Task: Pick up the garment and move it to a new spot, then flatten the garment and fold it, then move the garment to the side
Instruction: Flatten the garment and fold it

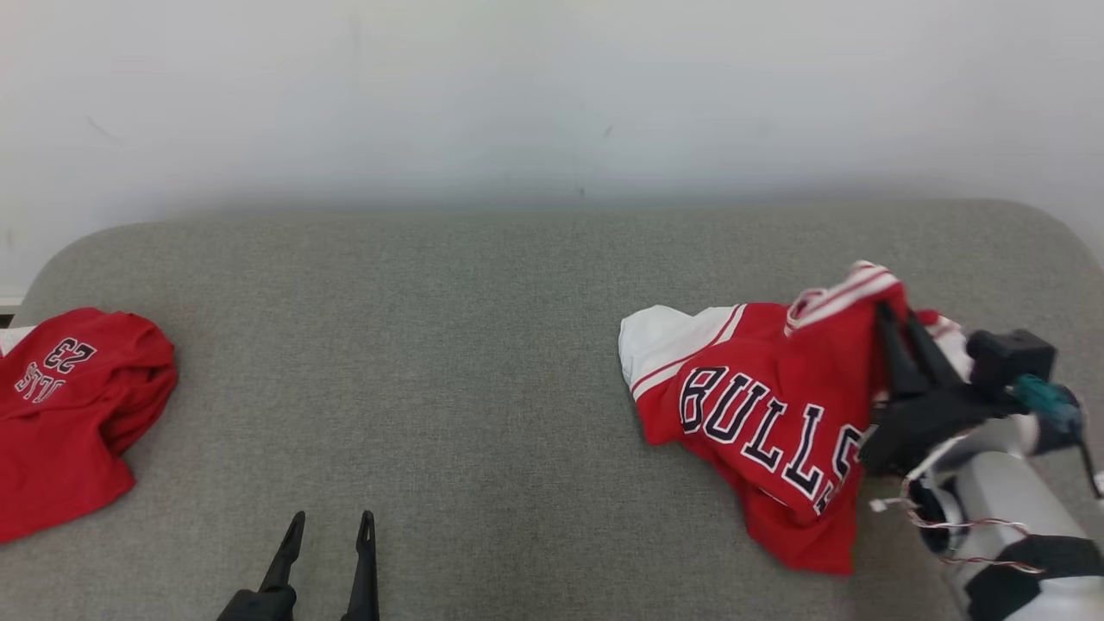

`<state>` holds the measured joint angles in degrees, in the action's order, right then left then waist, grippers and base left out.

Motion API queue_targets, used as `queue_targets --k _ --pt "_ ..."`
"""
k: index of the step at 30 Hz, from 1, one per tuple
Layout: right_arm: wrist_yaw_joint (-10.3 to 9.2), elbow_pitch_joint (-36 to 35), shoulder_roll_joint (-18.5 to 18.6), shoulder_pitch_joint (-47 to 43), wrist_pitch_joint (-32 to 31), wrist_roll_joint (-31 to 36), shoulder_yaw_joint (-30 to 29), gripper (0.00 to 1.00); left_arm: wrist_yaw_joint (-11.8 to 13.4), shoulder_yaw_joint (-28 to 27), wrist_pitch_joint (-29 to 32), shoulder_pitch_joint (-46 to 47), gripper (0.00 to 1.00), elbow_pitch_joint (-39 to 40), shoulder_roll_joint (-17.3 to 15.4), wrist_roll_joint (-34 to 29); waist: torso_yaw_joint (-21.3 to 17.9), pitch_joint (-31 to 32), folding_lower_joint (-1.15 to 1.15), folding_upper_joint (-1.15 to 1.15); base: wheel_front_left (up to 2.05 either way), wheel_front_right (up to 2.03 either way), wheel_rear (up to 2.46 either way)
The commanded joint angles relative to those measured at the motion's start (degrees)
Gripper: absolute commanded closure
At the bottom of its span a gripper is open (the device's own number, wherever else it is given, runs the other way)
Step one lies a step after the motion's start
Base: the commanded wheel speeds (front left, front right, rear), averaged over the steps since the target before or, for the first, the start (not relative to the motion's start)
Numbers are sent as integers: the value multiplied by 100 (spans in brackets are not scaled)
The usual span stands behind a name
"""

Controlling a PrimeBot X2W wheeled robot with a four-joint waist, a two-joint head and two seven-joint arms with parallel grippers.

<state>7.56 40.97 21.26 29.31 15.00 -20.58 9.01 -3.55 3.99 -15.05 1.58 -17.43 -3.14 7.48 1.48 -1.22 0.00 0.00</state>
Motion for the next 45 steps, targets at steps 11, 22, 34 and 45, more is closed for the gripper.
queue_targets --k 11,22,34,45 --pt "-15 -1177 -1148 490 -356 14 987 100 3 155 -20 -2 0 -37 22 0 596 85 0 0 0 0 0" --pt "-15 199 -1761 820 -286 318 1845 100 30 411 -20 144 0 -132 28 96 1535 -112 0 0 0 0 0" --pt "-15 689 -1842 947 15 -570 2655 0 143 451 -20 121 0 -144 29 125 1365 -43 0 0 0 0 0" --pt "-14 -404 -921 114 13 -88 1411 0 167 271 -20 -88 0 -14 -7 72 757 132 0 0 0 0 0"
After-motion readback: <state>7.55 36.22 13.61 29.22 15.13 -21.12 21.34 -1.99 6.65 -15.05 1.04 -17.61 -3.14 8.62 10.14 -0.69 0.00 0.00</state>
